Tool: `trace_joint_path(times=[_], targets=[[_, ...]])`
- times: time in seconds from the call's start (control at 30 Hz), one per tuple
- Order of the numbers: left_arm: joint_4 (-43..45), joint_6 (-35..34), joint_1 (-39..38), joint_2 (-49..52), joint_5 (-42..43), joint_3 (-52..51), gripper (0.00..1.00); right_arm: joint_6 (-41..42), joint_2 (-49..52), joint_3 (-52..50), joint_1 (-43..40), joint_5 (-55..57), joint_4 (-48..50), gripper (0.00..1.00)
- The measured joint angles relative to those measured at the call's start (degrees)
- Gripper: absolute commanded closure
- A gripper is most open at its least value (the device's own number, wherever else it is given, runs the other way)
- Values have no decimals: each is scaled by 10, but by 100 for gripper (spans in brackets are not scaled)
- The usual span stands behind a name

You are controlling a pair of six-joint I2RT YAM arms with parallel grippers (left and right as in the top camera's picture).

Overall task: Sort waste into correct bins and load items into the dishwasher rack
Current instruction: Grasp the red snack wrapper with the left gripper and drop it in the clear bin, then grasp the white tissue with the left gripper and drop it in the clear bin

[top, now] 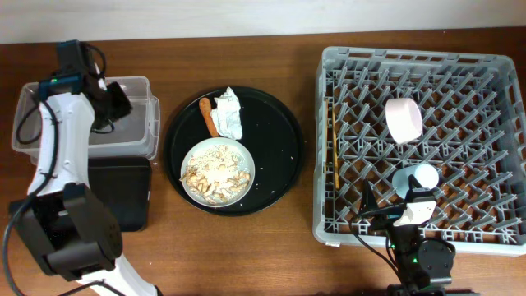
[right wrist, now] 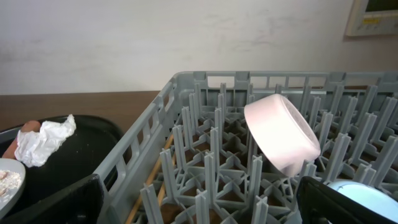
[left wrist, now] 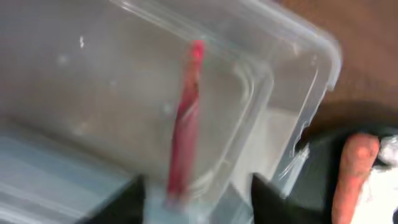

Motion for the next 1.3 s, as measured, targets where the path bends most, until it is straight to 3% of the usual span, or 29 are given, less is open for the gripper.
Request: trace_joint_path(times=[0.17, 0.27, 0.4, 0.5, 0.63, 0.7, 0.77, 0.93, 1.03, 1.13, 1.23, 1.27, 1.3], targets=[[-4, 41, -17, 0, 41, 10, 29, 0, 0, 0, 0, 0, 0, 2], [-4, 47, -97, 0, 55, 14, 30, 0, 0, 0, 0, 0, 0, 2], [31, 49, -228, 11, 27, 16, 37, 0, 0, 0, 0, 0, 0, 2], [87, 49, -301, 89, 19, 20, 40, 0, 0, 0, 0, 0, 0, 2], [131, 49, -314, 175, -13, 19, 43, 0, 0, 0, 0, 0, 0, 2], [138, 49, -314, 186, -28, 20, 54, 0, 0, 0, 0, 0, 0, 2], [140, 50, -314, 201, -32, 22, 100, 0, 0, 0, 0, 0, 0, 2], [73, 44, -314, 201, -9, 53, 99, 0, 0, 0, 0, 0, 0, 2], [10, 34, -300, 135, -4, 89, 100, 0, 0, 0, 0, 0, 0, 2], [-29, 27, -235, 29, -47, 113, 100, 0, 0, 0, 0, 0, 0, 2], [-44, 19, -149, 15, -78, 122, 99, 0, 0, 0, 0, 0, 0, 2], [-45, 18, -119, 26, -79, 122, 93, 0, 0, 0, 0, 0, 0, 2], [-51, 17, -87, 47, -82, 121, 80, 0, 0, 0, 0, 0, 0, 2]])
